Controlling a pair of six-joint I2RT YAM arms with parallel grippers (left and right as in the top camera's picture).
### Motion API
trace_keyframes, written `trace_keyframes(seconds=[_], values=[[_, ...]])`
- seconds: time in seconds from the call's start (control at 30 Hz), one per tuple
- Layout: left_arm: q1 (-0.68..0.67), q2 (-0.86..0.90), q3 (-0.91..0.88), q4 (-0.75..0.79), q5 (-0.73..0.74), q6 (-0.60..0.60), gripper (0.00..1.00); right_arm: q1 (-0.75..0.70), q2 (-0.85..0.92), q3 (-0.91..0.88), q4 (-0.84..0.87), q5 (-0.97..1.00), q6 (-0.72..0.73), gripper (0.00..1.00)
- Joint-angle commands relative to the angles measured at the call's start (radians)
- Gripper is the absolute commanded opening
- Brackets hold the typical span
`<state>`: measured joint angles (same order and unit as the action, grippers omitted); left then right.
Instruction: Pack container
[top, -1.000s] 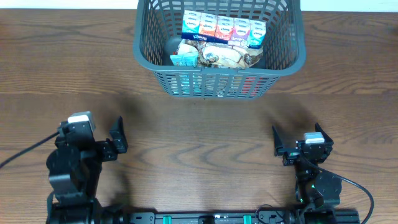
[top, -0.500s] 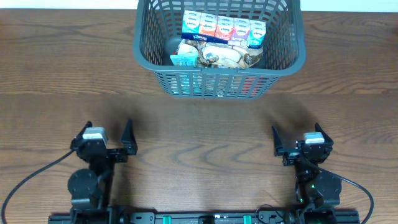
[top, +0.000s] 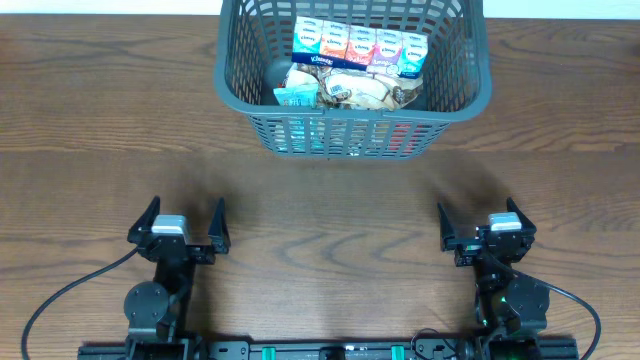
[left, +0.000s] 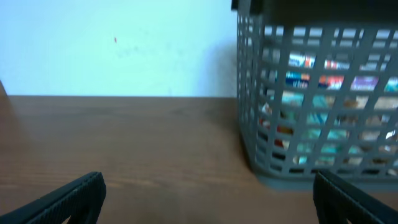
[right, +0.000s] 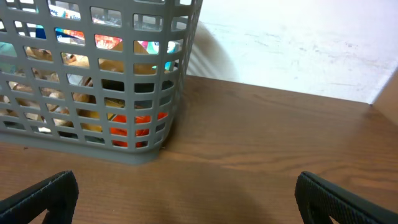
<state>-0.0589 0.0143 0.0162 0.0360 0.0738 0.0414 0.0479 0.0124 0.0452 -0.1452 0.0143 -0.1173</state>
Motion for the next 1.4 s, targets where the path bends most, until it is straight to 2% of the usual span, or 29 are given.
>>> trace_keyframes(seconds=[0.0, 0.2, 1.37], values=[[-0.006, -0.012, -0.012, -0.026, -0.018, 0.036, 0.99, -0.008, -0.007, -0.008, 0.0, -0.007, -0.011, 0.99], [-0.006, -0.012, -0.012, -0.104, -0.022, 0.052, 0.99, -0.008, -0.007, -0.008, 0.0, -0.007, -0.011, 0.99], [-0.006, -0.008, -0.012, -0.103, -0.025, 0.051, 0.99, -0.008, -0.007, -0.008, 0.0, -0.007, -0.011, 0.99]])
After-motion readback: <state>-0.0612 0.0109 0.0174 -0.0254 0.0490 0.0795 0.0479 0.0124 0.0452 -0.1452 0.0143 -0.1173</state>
